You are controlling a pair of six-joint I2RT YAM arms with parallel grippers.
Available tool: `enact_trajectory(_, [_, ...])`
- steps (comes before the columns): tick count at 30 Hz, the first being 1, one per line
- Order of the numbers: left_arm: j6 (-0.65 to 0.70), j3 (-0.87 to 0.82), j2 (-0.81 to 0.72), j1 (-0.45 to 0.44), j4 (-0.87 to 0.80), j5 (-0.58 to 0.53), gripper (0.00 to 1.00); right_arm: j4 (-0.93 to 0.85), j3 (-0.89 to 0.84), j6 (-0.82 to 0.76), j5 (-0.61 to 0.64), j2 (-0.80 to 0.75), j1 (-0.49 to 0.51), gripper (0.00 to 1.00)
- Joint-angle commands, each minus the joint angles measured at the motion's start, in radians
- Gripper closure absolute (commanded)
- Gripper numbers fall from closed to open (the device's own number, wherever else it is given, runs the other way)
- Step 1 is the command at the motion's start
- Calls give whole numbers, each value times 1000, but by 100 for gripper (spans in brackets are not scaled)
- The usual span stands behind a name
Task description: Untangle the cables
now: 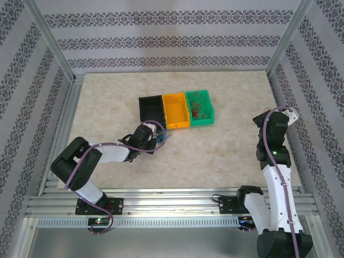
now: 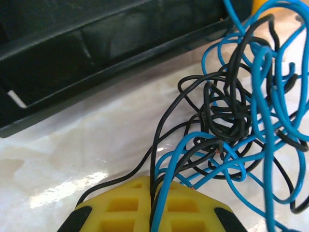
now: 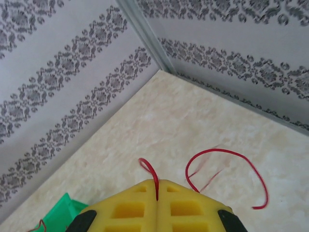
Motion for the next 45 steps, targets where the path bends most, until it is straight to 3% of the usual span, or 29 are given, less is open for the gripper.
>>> enact_trajectory(1, [36, -22, -2, -7, -43, -10, 100, 36, 27, -29, -151, 15, -4, 100])
enact_trajectory(6, [100, -130, -84, -31, 297, 360, 100, 87, 39, -59, -258, 20, 43, 100])
enact_trajectory(12, [149, -97, -121, -39, 299, 499, 100, 111, 116, -111, -296, 55, 132, 100])
enact_trajectory(18, [114, -94, -123, -40, 342, 441, 100, 193, 213, -123, -408, 190, 224, 100])
enact_trajectory(24, [97, -86, -96, -39, 341, 387, 100, 273, 307, -108, -504, 425, 261, 100])
enact_trajectory(31, [90, -89, -96, -40, 348, 363, 100, 278, 387, -144, -487, 633, 312, 100])
enact_trajectory(38, [87, -113, -112, -40, 361, 341, 100, 274, 414, -158, -424, 663, 320, 100])
enact_trajectory(45, [86, -127, -103, -40, 373, 314, 100, 248, 421, -194, -299, 538, 327, 100])
